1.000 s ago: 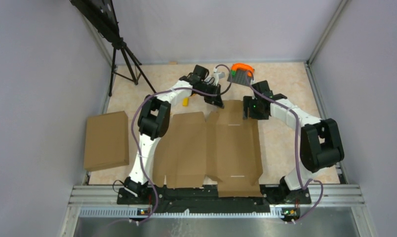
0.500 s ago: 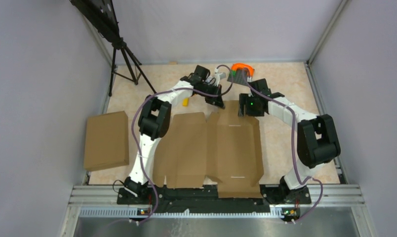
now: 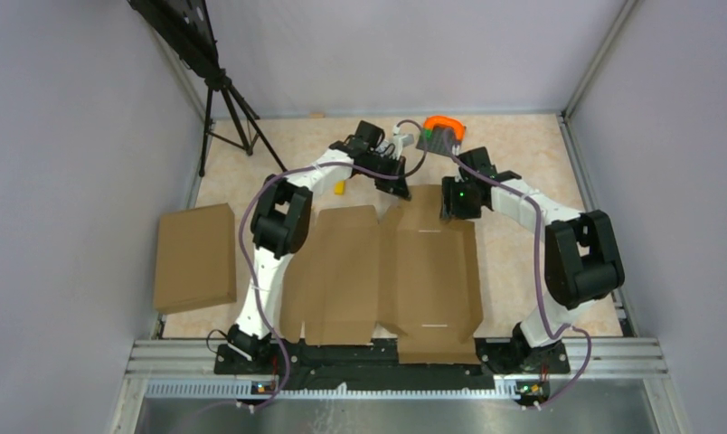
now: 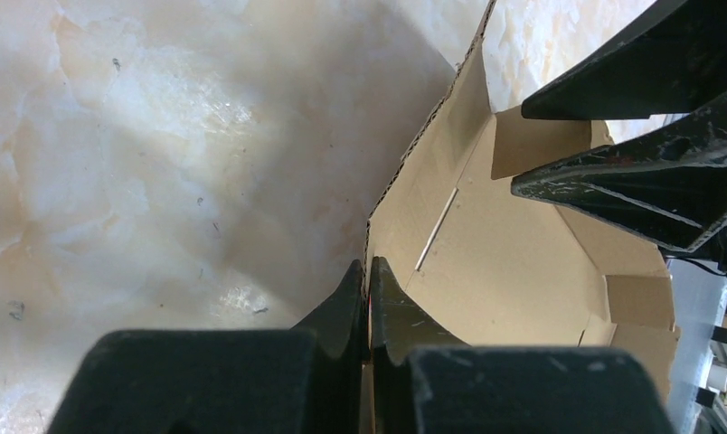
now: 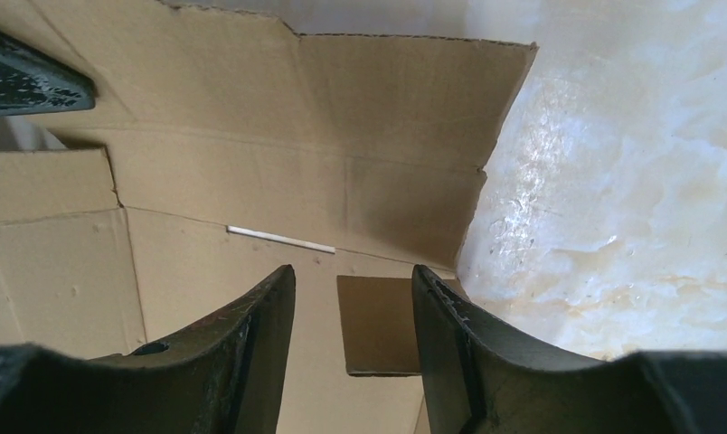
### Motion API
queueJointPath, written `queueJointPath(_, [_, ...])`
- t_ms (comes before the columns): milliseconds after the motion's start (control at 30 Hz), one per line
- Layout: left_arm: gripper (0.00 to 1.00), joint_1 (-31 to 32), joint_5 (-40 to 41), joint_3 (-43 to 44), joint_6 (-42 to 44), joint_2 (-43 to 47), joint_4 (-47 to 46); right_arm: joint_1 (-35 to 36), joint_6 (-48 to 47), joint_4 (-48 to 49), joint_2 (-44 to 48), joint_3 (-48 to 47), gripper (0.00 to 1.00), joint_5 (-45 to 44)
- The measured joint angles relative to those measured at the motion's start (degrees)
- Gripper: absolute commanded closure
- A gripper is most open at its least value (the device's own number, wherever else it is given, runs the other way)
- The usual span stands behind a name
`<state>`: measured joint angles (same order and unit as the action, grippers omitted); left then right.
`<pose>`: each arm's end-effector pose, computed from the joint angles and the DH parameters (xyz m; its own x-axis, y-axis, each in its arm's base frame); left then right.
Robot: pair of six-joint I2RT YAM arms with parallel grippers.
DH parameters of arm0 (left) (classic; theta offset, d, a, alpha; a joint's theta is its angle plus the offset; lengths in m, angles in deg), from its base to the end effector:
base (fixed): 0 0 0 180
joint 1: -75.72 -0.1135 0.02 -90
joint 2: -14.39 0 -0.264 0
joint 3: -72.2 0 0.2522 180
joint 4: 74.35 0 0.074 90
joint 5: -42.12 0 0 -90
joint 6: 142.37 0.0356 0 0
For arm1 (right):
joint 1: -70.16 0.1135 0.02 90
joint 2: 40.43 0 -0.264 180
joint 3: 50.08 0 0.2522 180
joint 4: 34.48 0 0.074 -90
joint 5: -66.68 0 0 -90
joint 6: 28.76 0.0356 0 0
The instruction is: Fold the paper box
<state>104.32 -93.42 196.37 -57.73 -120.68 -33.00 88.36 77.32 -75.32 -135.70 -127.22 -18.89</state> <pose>0.4401 -0.2689 0.1740 -0.7583 0.3389 -0.5568 0.6509 0.4394 -0.6191 0.3225 0.1089 0.2041 -0.8789 0.0017 -0.4770 -0.1101 0.9723 0.2064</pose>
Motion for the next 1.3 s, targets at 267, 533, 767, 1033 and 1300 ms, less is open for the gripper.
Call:
queueJointPath(267, [0.93,0.9,0.9,-3.8,1.3,4.2,-1.1,0.0,0.2,-0.2,0.0,1.5,0.50,0.0])
queueJointPath(533, [0.91,2.2,2.6,-7.0,2.4,6.0,-1.6,0.3,0.7,0.5,1.0,3.0,0.50,0.2])
queueJointPath(767, [1.00,2.3,3.1,-9.1,2.3,6.6,-2.9,1.6,2.0,1.3,3.3,3.2,0.47,0.2])
queueJointPath(1033, [1.00,2.3,5.2,-12.9,2.4,9.9,-5.0,1.5,3.1,1.6,8.6,4.9,0.30,-1.2])
queueJointPath(1300, [1.00,2.3,6.8,-12.9,2.5,9.9,-5.4,-1.2,3.3,-0.6,12.7,5.0,0.07,-2.4])
